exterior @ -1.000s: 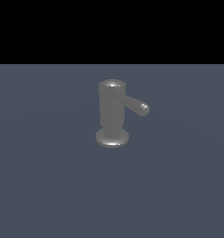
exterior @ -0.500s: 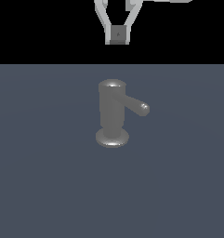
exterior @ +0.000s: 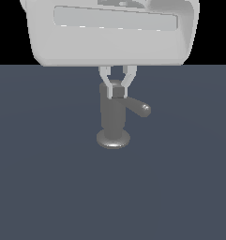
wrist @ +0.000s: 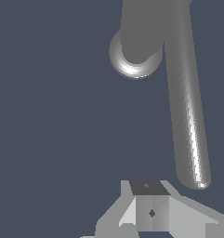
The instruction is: Turn on the faucet by rotating a designated handle.
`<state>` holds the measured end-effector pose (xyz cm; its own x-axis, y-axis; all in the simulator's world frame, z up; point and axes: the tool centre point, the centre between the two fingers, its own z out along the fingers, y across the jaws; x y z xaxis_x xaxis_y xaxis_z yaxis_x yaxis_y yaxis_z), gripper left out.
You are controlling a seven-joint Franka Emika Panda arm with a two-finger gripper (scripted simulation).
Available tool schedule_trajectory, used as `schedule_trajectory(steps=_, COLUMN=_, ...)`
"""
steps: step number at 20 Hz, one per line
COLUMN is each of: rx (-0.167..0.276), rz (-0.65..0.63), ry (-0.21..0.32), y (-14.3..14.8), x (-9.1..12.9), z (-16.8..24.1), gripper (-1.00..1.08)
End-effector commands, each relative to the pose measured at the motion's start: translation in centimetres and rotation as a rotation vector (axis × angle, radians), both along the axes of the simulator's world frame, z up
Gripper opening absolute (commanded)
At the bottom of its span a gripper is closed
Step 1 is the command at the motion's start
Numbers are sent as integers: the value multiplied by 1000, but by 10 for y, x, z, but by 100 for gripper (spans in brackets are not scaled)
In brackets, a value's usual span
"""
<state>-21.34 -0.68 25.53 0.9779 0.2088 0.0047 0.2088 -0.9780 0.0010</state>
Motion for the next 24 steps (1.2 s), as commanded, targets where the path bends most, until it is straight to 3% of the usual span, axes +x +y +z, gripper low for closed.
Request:
schedule_trajectory(steps=1, rx=0, rz=14, ry=1, y=0, x=2, z=-12, gripper=-100)
schedule_trajectory(steps=16, rx=0, rz=37, ry=5, y=0, x=7, z=-32, gripper=-100)
schedule_trajectory(steps=24, rx=0, rz=37, ry=5, y=-32, x=21, z=-32, gripper=-100)
